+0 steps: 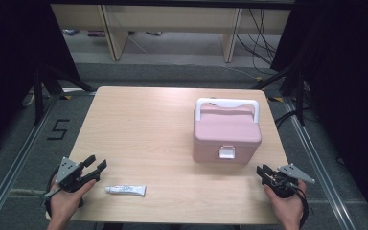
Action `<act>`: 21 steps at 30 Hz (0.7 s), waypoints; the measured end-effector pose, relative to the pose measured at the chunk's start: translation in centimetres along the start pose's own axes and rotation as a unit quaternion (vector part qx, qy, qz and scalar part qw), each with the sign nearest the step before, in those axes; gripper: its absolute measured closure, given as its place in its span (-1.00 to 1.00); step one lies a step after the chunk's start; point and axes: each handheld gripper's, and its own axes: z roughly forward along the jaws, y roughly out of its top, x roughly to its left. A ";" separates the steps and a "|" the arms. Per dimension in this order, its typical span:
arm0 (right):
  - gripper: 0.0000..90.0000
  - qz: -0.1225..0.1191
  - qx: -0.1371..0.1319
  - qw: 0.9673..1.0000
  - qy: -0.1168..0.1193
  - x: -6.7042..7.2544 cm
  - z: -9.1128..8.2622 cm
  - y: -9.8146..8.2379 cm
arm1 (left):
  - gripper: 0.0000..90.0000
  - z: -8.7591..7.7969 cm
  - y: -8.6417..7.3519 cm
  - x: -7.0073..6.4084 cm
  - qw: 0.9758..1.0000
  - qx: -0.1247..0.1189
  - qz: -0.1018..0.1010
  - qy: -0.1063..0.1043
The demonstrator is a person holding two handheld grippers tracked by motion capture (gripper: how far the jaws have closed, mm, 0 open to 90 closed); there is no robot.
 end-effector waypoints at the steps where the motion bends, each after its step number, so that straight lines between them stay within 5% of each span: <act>1: 0.56 -0.010 -0.004 1.000 0.004 -0.1 0.1 0.1 | 0.02 0.2 0.1 0.0 1.000 -0.003 0.003 -0.005; 2: 0.56 0.003 0.011 1.000 0.003 0.1 0.0 0.2 | 0.02 0.3 0.3 -0.1 1.000 0.000 0.004 -0.006; 3: 0.60 -0.028 0.004 1.000 -0.004 -0.4 0.2 0.3 | 0.02 0.3 0.3 -0.1 1.000 0.000 0.004 -0.006; 6: 0.72 -0.029 0.005 1.000 -0.001 -0.6 0.3 0.4 | 0.05 1.0 1.0 -0.7 1.000 0.002 0.007 -0.027; 7: 0.94 -0.018 0.015 1.000 0.012 -0.8 0.2 0.7 | 0.10 1.5 1.7 -1.3 0.999 0.009 0.020 -0.049; 8: 1.00 -0.002 0.020 1.000 0.012 -0.7 0.2 0.8 | 0.19 1.9 2.2 -1.5 0.997 0.004 0.033 -0.066; 10: 1.00 -0.008 0.020 1.000 0.011 -0.9 0.2 1.1 | 0.30 2.1 2.7 -1.9 0.997 0.010 0.032 -0.074; 12: 1.00 -0.024 0.026 0.999 0.012 -1.6 0.2 2.2 | 0.71 3.4 4.5 -2.8 0.992 0.018 0.051 -0.115; 14: 1.00 -0.022 0.025 0.999 0.009 -1.7 0.1 2.6 | 0.86 3.8 4.9 -3.3 0.991 0.030 0.046 -0.122; 15: 1.00 -0.041 0.017 0.999 0.006 -2.2 0.2 3.0 | 0.86 4.4 5.3 -3.9 0.990 0.034 0.041 -0.130; 17: 1.00 -0.023 0.022 0.999 0.009 -2.2 0.3 4.2 | 0.99 6.2 6.4 -5.4 0.985 0.050 0.045 -0.158; 18: 1.00 -0.023 0.022 0.999 0.009 -2.2 0.3 4.2 | 0.99 6.2 6.4 -5.4 0.985 0.050 0.045 -0.158; 19: 1.00 -0.038 0.016 0.999 0.016 -2.7 0.7 5.0 | 0.99 7.5 7.1 -6.6 0.981 0.064 0.062 -0.170; 21: 1.00 -0.028 0.015 0.999 0.013 -2.7 1.2 5.6 | 0.99 9.0 7.8 -7.7 0.977 0.068 0.077 -0.188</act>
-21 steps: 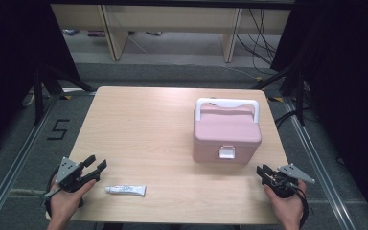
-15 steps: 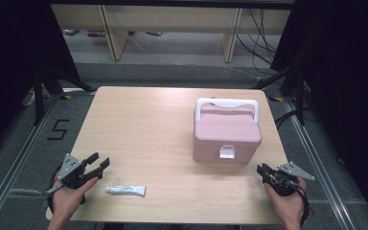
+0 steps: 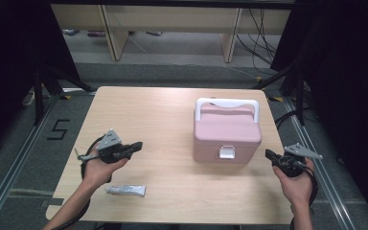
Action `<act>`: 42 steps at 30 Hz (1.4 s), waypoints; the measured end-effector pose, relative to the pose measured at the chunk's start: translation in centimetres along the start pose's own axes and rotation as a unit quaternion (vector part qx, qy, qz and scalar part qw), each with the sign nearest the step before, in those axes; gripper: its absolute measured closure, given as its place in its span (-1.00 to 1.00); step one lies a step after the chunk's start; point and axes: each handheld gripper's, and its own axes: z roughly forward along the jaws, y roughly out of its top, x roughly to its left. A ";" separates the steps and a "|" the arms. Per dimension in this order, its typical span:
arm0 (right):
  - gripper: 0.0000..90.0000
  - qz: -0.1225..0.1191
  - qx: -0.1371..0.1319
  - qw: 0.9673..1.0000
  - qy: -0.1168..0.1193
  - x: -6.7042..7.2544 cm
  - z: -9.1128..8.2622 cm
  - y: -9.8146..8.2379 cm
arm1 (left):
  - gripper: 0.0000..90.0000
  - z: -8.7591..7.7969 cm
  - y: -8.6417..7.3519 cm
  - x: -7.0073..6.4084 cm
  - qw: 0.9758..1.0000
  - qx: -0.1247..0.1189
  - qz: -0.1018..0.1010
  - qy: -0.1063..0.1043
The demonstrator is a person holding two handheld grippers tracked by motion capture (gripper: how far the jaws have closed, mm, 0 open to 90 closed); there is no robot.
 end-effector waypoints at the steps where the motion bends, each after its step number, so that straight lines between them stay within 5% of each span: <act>1: 1.00 -0.019 0.001 1.000 0.001 -0.4 0.2 0.3 | 0.99 0.8 0.5 -0.2 1.000 0.001 0.006 -0.007; 5: 1.00 -0.013 0.004 1.000 0.002 -0.9 0.8 1.6 | 0.99 3.5 2.1 -1.1 0.999 0.006 0.027 -0.032; 6: 1.00 -0.021 0.004 1.000 0.010 -1.1 1.1 2.0 | 0.99 5.5 3.0 -1.6 0.998 0.015 0.035 -0.047; 7: 1.00 -0.004 0.017 1.000 0.009 -0.8 1.1 2.2 | 0.99 6.4 3.4 -1.9 0.998 0.023 0.039 -0.049; 8: 1.00 -0.033 0.009 0.999 0.008 -1.2 1.5 2.5 | 0.99 7.4 3.7 -2.1 0.997 0.027 0.038 -0.054; 13: 1.00 -0.045 0.019 0.999 0.013 -1.2 2.5 3.4 | 1.00 11.3 4.6 -2.6 0.996 0.052 0.043 -0.054; 14: 1.00 -0.020 0.021 0.999 0.021 -0.9 2.7 3.4 | 1.00 11.3 4.6 -2.6 0.996 0.052 0.043 -0.054; 15: 1.00 -0.020 0.021 0.999 0.021 -0.9 2.7 3.4 | 1.00 11.8 4.7 -2.7 0.996 0.055 0.045 -0.053; 16: 1.00 -0.036 0.026 0.999 0.023 -1.2 3.0 3.6 | 1.00 12.6 4.8 -2.9 0.996 0.059 0.045 -0.055; 22: 1.00 -0.051 0.035 0.998 0.030 -1.3 3.3 4.1 | 1.00 14.0 5.0 -2.9 0.996 0.066 0.042 -0.051; 24: 1.00 -0.035 0.036 0.998 0.034 -1.1 3.4 4.2 | 1.00 14.1 5.0 -2.9 0.996 0.064 0.041 -0.051; 25: 1.00 -0.053 0.027 0.998 0.029 -1.3 3.6 4.3 | 1.00 14.3 5.1 -3.0 0.997 0.059 0.038 -0.045; 28: 1.00 -0.042 0.031 0.998 0.029 -0.9 3.8 4.6 | 1.00 14.6 5.3 -3.1 0.997 0.060 0.036 -0.044; 29: 1.00 -0.057 0.031 0.997 0.031 -1.1 4.0 4.7 | 1.00 14.7 5.3 -3.1 0.997 0.061 0.037 -0.042; 33: 1.00 -0.036 0.043 0.998 0.039 -0.6 4.3 4.8 | 1.00 14.8 5.4 -3.2 0.996 0.058 0.039 -0.048; 34: 1.00 -0.056 0.037 0.997 0.029 -0.8 4.6 5.0 | 1.00 14.9 5.5 -3.4 0.996 0.059 0.039 -0.050; 37: 1.00 -0.037 0.036 0.998 0.034 -0.5 4.8 5.0 | 1.00 15.0 5.6 -3.5 0.996 0.061 0.054 -0.044; 42: 1.00 -0.052 0.039 0.997 0.036 -0.3 5.1 5.2 | 1.00 14.7 5.7 -3.2 0.995 0.066 0.067 -0.034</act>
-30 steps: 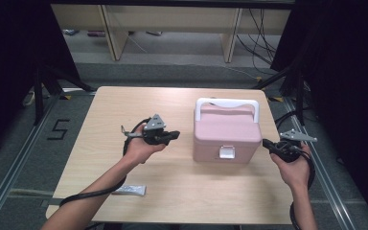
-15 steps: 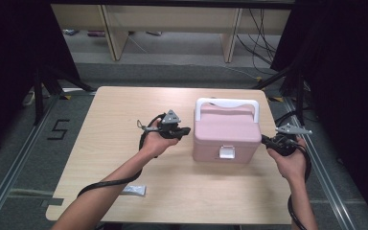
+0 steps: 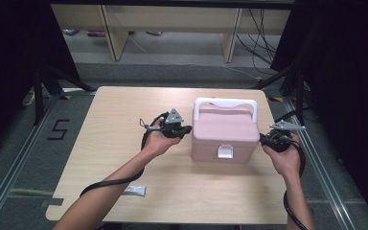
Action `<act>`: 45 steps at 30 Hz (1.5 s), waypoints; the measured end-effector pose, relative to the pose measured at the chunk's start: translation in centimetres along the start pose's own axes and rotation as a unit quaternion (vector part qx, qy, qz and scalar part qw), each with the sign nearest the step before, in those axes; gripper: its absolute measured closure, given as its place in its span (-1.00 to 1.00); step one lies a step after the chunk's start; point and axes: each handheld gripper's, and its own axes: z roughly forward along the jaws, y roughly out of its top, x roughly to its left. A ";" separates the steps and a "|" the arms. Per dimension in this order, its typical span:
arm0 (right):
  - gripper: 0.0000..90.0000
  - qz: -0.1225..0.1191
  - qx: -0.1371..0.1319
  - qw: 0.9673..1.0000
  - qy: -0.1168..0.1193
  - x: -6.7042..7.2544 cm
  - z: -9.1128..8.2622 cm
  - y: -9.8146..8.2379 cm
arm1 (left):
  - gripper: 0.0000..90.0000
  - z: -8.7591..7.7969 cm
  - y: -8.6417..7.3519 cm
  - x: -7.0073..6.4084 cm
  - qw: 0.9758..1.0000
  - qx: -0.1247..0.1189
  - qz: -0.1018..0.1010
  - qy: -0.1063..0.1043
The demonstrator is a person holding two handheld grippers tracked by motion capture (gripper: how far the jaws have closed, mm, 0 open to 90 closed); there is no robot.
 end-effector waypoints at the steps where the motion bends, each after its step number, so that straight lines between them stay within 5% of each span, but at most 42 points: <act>1: 1.00 0.000 0.000 1.000 0.000 0.0 0.0 0.0 | 1.00 -0.1 0.0 0.0 1.000 -0.004 -0.007 0.004; 10: 1.00 -0.004 0.019 1.000 0.025 3.0 1.0 0.7 | 1.00 -3.2 -1.6 1.8 1.000 0.006 -0.005 0.018; 20: 1.00 -0.046 0.003 0.996 0.075 9.3 3.8 1.6 | 1.00 -9.5 -5.0 5.0 0.998 0.009 -0.030 0.056; 21: 1.00 -0.063 0.002 0.995 0.079 9.8 4.2 1.8 | 1.00 -10.3 -5.4 5.2 0.997 0.005 -0.038 0.063; 29: 1.00 -0.082 0.015 0.988 0.130 15.7 6.5 2.8 | 1.00 -15.6 -8.7 7.6 0.994 -0.009 -0.063 0.093; 41: 1.00 -0.129 0.018 0.979 0.157 19.6 8.9 4.3 | 1.00 -19.1 -10.9 9.5 0.989 -0.010 -0.090 0.116; 45: 1.00 -0.125 0.026 0.979 0.158 20.4 9.2 4.5 | 1.00 -19.5 -11.0 9.6 0.988 -0.006 -0.083 0.128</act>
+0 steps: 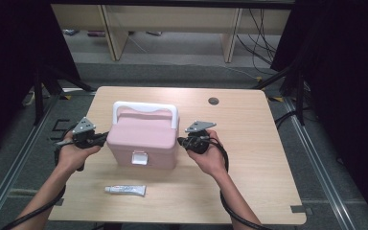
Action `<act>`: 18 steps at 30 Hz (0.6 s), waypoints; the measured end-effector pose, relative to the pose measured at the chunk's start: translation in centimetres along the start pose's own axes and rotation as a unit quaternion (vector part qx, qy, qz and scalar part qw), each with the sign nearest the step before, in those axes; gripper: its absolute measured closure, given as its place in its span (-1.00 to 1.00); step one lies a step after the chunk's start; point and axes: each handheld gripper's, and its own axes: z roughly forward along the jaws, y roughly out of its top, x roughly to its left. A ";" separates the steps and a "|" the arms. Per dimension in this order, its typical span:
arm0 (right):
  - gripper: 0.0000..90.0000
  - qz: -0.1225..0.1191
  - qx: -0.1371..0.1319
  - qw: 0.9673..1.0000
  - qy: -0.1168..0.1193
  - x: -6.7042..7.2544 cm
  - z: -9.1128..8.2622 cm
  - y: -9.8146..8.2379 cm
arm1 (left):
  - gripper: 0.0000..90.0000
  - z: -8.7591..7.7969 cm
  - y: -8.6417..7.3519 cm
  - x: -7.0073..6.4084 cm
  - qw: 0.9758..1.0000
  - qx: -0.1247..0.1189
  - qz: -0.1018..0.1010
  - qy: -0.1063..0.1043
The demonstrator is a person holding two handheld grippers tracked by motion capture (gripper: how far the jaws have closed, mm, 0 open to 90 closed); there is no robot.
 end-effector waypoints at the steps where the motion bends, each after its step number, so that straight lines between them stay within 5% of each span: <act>1: 1.00 -0.006 -0.006 1.000 -0.001 -0.1 0.2 0.1 | 1.00 -0.1 -0.1 0.1 1.000 -0.002 -0.002 -0.001; 13: 1.00 -0.001 0.000 1.000 0.015 -0.1 0.7 0.5 | 0.92 -0.7 -0.9 0.7 1.000 -0.013 -0.017 0.007; 14: 0.95 0.010 -0.007 1.000 0.023 -0.2 0.8 0.4 | 0.90 -1.0 -1.2 1.4 0.999 -0.019 -0.015 0.024; 18: 0.89 0.003 -0.014 1.000 0.007 -0.7 0.3 -0.1 | 0.81 -2.0 -1.7 2.7 0.997 -0.050 -0.036 0.035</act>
